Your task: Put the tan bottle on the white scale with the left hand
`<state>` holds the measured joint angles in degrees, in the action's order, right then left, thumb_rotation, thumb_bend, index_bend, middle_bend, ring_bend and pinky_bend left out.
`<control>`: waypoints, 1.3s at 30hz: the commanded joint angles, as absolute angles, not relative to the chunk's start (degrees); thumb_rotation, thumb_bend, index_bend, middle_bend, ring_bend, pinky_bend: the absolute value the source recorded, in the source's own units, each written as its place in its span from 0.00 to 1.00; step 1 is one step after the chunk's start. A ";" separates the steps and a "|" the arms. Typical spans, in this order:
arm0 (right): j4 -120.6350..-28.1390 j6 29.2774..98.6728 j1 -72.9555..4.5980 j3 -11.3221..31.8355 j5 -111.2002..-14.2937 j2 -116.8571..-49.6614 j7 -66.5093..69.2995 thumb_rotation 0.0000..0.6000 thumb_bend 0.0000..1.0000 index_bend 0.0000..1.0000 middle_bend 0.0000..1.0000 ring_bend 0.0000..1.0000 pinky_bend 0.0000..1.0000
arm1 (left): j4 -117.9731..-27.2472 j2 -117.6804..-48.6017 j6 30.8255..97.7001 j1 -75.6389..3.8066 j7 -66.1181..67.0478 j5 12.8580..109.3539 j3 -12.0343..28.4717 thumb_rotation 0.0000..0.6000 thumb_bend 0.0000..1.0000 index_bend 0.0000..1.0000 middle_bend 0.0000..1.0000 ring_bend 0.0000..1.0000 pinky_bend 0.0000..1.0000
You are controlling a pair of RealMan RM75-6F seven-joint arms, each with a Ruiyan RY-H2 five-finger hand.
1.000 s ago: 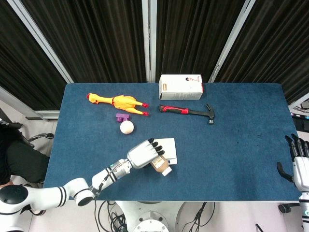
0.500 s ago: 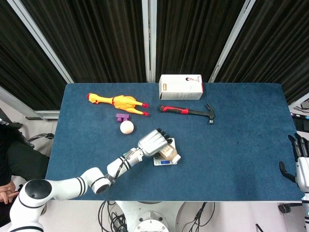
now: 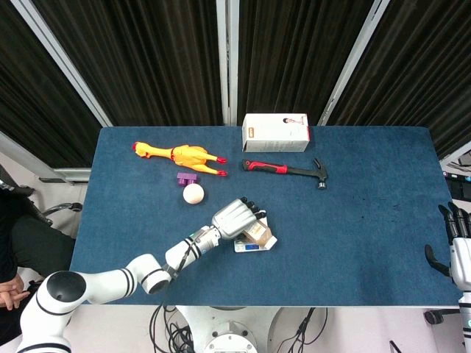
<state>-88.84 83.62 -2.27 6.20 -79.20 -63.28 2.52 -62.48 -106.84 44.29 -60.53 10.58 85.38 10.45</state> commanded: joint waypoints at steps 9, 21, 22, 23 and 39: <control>-88.87 83.55 -2.18 6.24 -78.94 -63.22 2.44 1.00 0.31 0.00 0.00 0.00 0.00 | -63.63 -106.23 44.47 -61.27 10.58 85.08 9.38 1.00 0.20 0.05 0.16 0.07 0.23; -90.18 84.25 -2.14 6.14 -80.07 -62.69 2.18 1.00 0.31 0.00 0.00 0.00 0.00 | -87.57 -91.47 49.48 -52.23 32.01 70.36 7.17 1.00 0.20 0.00 0.06 0.00 0.12; -90.37 84.24 -2.17 6.07 -80.23 -62.68 2.08 1.00 0.31 0.00 0.00 0.00 0.00 | -90.58 -89.55 51.56 -50.62 33.71 69.09 6.50 1.00 0.20 0.00 0.05 0.00 0.11; -90.57 84.23 -2.21 5.99 -80.40 -62.70 1.97 1.00 0.31 0.00 0.00 0.00 0.00 | -93.39 -87.70 54.01 -48.89 34.93 68.31 5.79 1.00 0.19 0.00 0.05 0.00 0.11; -92.20 83.70 -4.12 5.49 -83.02 -65.02 -3.00 1.00 0.31 0.00 0.00 0.00 0.00 | -84.29 -74.93 91.14 -17.21 10.96 84.22 -8.48 1.00 0.05 0.01 0.09 0.00 0.09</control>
<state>-92.16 83.77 -3.96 5.58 -82.83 -64.90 -2.67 -90.75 -76.38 87.28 -21.96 17.28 81.80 -5.20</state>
